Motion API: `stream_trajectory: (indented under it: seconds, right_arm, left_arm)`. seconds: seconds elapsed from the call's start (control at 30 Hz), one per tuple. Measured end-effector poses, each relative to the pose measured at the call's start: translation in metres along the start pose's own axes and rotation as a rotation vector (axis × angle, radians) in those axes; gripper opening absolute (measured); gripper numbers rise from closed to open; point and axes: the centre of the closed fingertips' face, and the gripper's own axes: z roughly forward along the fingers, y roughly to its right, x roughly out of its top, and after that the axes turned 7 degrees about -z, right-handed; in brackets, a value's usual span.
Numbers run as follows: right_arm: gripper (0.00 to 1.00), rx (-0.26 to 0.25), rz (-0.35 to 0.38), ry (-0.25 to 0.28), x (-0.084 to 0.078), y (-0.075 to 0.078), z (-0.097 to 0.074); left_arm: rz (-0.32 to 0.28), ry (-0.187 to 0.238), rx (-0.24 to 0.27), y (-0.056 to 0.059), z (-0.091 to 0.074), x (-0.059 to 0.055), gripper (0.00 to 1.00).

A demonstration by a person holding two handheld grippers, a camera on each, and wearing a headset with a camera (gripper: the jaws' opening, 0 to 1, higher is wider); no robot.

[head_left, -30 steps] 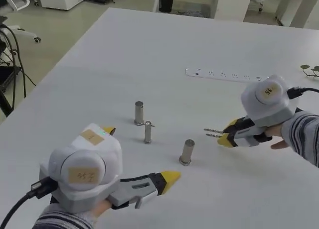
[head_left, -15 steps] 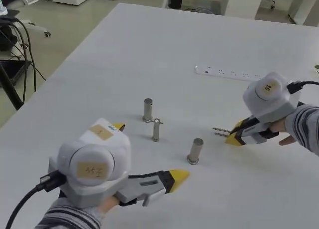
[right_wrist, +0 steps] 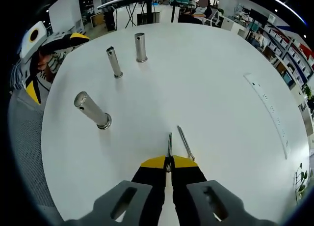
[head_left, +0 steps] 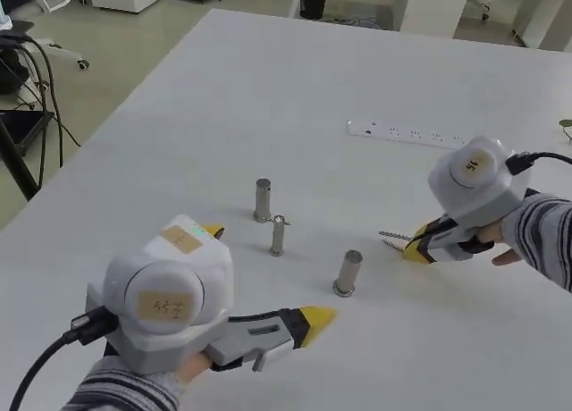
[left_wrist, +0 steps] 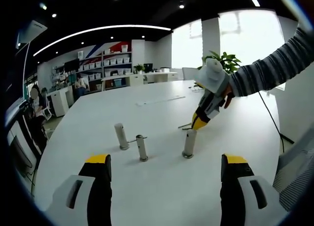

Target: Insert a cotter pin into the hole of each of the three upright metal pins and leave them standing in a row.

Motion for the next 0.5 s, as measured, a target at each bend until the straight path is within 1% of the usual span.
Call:
stream_trajectory:
  seconds: [0.13,0.27,0.33,0.37,0.5]
  right_arm:
    - [0.00,-0.017,0.009,0.037,0.000,-0.001,-0.001]
    - [0.00,-0.048,0.016,0.069,0.001,0.000,-0.006]
    - [0.00,-0.064,0.015,0.088,0.003,0.000,-0.011]
    - [0.00,-0.065,0.016,0.089,0.003,-0.001,-0.012]
    - [0.00,-0.089,-0.007,0.127,0.007,-0.006,-0.025]
  left_arm:
    - [-0.006,0.006,0.000,-0.001,0.000,0.000,0.89]
    - [-0.008,0.005,-0.004,0.001,0.000,-0.001,0.85]
    - [-0.007,-0.002,-0.015,0.005,0.001,-0.002,0.84]
    - [-0.006,-0.004,-0.018,0.006,0.001,-0.003,0.84]
    - [0.018,-0.017,-0.037,0.014,0.002,-0.006,0.82]
